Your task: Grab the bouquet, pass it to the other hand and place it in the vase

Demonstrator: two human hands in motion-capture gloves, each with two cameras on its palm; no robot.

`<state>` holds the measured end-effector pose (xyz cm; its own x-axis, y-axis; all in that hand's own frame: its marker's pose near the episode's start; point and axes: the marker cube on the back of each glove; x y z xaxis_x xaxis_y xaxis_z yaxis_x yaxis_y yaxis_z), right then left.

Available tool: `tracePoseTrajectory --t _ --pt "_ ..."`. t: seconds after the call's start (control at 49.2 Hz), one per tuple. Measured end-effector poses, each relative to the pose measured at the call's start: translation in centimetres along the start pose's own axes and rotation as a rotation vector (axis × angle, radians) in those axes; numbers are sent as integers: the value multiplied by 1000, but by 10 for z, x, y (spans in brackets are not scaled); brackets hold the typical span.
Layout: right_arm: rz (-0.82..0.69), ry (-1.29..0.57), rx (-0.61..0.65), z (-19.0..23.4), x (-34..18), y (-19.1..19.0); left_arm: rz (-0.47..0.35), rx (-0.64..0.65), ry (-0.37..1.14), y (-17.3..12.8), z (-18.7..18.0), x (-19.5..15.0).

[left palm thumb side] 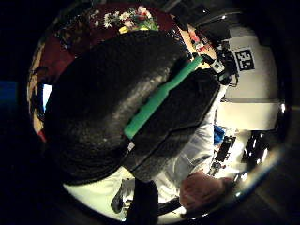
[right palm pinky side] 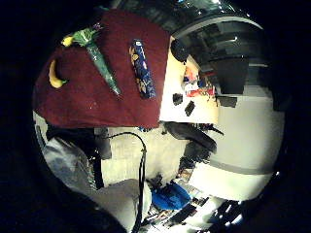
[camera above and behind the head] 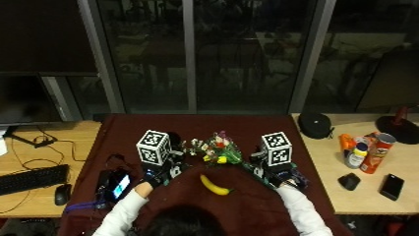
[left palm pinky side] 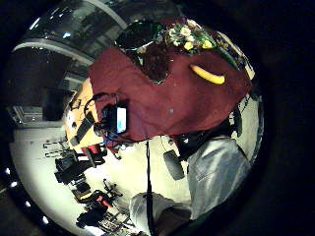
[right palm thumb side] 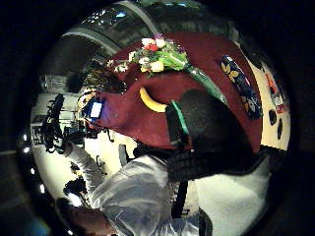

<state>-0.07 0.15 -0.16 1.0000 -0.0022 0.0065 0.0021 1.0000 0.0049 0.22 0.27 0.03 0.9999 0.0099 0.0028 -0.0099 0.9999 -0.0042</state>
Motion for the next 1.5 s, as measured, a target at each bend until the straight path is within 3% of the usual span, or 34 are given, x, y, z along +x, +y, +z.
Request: tracePoseTrajectory --t 0.264,0.671,0.996,1.22,1.504 --pt "-11 -51 1 12 6 6 -47 -34 7 -14 8 -6" --pt "97 -95 -7 -6 29 0 35 55 73 -27 19 14" --pt "216 -232 32 -1 69 -51 94 65 89 -32 33 33" --pt "265 -257 -46 56 75 -87 104 73 102 -32 35 33" --pt "297 -334 -190 171 68 -116 87 51 114 -29 42 27"
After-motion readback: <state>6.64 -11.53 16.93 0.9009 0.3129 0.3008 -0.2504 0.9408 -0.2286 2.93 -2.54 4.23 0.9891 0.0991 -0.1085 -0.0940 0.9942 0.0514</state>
